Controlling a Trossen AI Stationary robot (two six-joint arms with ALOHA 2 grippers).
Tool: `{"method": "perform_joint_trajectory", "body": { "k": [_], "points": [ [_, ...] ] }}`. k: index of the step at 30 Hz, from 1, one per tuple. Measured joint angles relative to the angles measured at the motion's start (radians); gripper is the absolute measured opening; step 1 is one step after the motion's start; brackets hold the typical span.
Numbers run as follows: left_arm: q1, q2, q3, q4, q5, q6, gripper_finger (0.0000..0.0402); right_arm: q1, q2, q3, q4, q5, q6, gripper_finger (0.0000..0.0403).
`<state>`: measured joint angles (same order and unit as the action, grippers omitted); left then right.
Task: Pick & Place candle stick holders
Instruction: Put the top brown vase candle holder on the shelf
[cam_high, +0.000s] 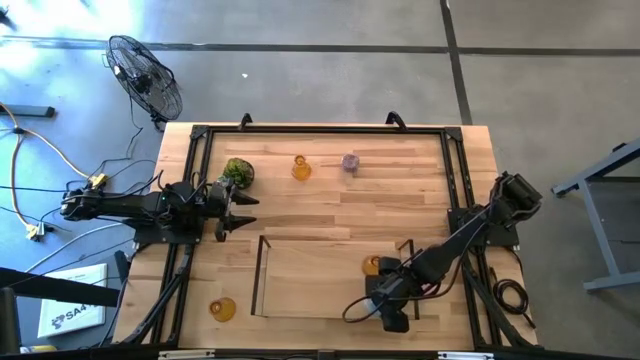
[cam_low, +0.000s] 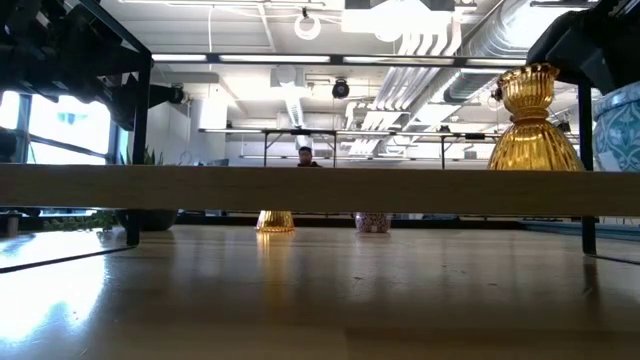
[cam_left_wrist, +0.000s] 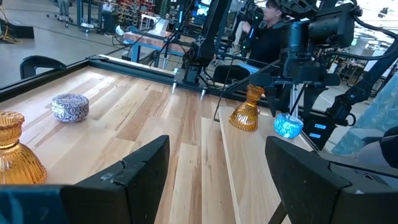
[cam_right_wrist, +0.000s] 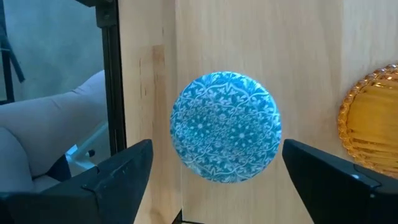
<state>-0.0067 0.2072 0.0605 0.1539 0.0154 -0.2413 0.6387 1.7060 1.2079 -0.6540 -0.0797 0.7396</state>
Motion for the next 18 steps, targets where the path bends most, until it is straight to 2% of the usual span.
{"method": "perform_joint_trajectory", "body": {
  "k": [11, 18],
  "points": [
    [0.0, 0.0, 0.0, 0.0, 0.0, 0.0, 0.0262, 0.01, -0.062, -0.003, 0.012, 0.004, 0.019, 0.0353],
    [0.0, 0.0, 0.0, 0.0, 0.0, 0.0, 0.0262, 0.013, -0.126, -0.002, 0.087, 0.013, -0.015, 0.0353]
  ]
}}
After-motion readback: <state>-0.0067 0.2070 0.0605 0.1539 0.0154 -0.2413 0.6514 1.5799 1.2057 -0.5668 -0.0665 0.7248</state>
